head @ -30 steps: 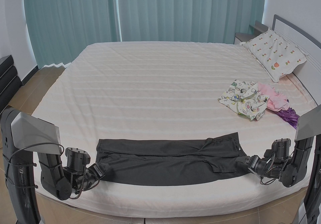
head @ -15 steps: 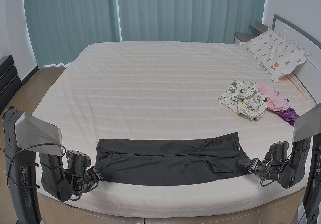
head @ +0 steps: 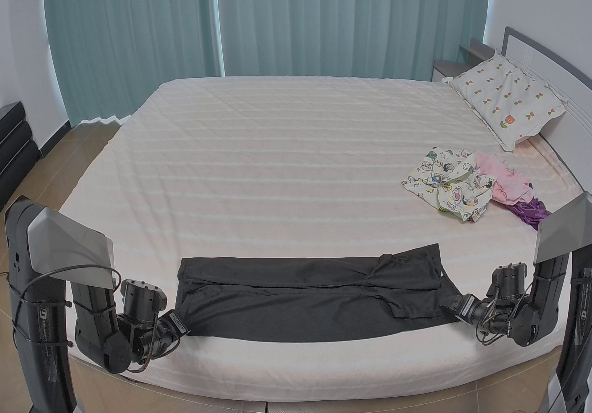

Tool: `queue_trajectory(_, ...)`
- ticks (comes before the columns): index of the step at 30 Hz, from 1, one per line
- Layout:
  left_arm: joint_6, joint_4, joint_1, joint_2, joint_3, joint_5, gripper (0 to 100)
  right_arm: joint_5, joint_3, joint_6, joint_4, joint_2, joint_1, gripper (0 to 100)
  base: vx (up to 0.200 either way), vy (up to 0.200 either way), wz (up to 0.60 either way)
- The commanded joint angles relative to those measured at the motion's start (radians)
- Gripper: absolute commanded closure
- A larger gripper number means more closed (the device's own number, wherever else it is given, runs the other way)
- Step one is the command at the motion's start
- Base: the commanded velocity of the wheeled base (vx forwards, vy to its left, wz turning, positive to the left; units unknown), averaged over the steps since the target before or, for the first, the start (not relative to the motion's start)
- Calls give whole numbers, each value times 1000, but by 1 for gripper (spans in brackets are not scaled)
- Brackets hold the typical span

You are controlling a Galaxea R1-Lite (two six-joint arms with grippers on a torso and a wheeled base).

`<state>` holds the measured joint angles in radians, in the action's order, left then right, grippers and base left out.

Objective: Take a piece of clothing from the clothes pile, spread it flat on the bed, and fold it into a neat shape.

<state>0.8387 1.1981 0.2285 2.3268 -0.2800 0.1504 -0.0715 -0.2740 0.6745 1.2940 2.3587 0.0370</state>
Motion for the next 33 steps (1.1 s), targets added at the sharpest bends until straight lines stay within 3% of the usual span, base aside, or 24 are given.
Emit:
queue_trajectory(1, 0, 0, 0, 2, 1, 0, 100, 6, 4, -6, -45, -30, 0, 0, 0, 0, 0)
queue_trajectory(11, 0, 0, 0, 0, 4, -5, 100, 6, -36, -7, -127, -15, -8, 0, 0, 0, 0)
queue_trajectory(12, 0, 0, 0, 0, 4, -5, 100, 6, -40, -7, -127, -7, -8, 100, 0, 0, 0)
queue_trajectory(33, -82, -2, -1, -24, 73, -9, 100, 35, -10, -44, -93, -47, -20, 100, 0, 0, 0)
